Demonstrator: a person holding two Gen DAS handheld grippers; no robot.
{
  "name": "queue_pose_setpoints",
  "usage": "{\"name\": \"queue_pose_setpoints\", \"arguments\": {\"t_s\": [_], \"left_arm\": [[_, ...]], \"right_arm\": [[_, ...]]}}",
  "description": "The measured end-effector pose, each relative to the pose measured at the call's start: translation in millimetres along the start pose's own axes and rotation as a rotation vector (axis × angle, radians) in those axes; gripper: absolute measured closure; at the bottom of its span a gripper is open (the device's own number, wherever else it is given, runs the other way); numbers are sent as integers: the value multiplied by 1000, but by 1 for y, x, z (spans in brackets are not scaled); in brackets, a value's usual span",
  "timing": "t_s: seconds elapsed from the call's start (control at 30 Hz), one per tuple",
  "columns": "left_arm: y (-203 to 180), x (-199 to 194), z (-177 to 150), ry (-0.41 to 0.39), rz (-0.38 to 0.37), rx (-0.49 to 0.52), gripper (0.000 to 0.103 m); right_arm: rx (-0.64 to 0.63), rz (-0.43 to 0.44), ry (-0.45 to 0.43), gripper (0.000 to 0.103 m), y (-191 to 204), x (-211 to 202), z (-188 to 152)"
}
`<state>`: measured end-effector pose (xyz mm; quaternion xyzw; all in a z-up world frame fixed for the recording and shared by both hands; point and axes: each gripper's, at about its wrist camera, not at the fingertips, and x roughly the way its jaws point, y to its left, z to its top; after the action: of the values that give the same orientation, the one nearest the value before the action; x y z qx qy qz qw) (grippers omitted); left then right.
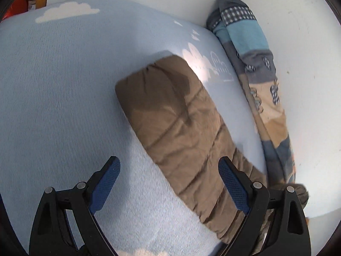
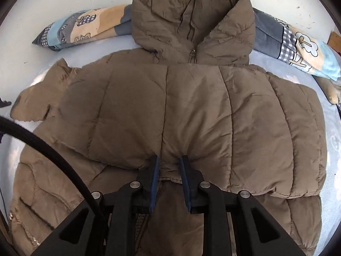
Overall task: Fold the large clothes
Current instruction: 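Open the right tool and reach the left tool to the other sleeve cuff, then grasp the sleeve cuff with the left tool and fold it across the body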
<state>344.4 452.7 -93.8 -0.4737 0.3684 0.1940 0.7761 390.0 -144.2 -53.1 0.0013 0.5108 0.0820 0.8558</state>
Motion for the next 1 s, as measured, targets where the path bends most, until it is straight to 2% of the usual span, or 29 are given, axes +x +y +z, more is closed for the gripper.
{"name": "queue_pose_setpoints", "arguments": {"t_s": [0.23, 0.3, 0.53, 0.7, 0.77, 0.8, 0.83, 0.87, 1.0], "left_arm": [[13, 2, 20, -27, -33, -53, 11], [13, 8, 21, -25, -43, -50, 15], [11, 18, 25, -58, -56, -42, 19], [12, 23, 28, -80, -80, -33, 22], [10, 22, 27, -101, -84, -32, 43], [10, 22, 28, -105, -88, -37, 50], [10, 22, 28, -107, -98, -43, 68], [12, 21, 28, -112, -115, -55, 78], [10, 12, 28, -154, -134, -63, 82]], "right_arm": [[4, 15, -1, 81, -1, -10, 2], [18, 28, -6, 81, -2, -15, 2], [20, 73, -62, 81, 11, -29, 10], [6, 72, -47, 81, 20, -25, 9], [4, 74, -41, 81, 21, -22, 9], [6, 70, -42, 81, 20, -22, 9], [11, 66, -43, 81, 19, -21, 8], [17, 69, -41, 81, 18, -20, 8], [28, 69, -38, 81, 17, -20, 8]]}}
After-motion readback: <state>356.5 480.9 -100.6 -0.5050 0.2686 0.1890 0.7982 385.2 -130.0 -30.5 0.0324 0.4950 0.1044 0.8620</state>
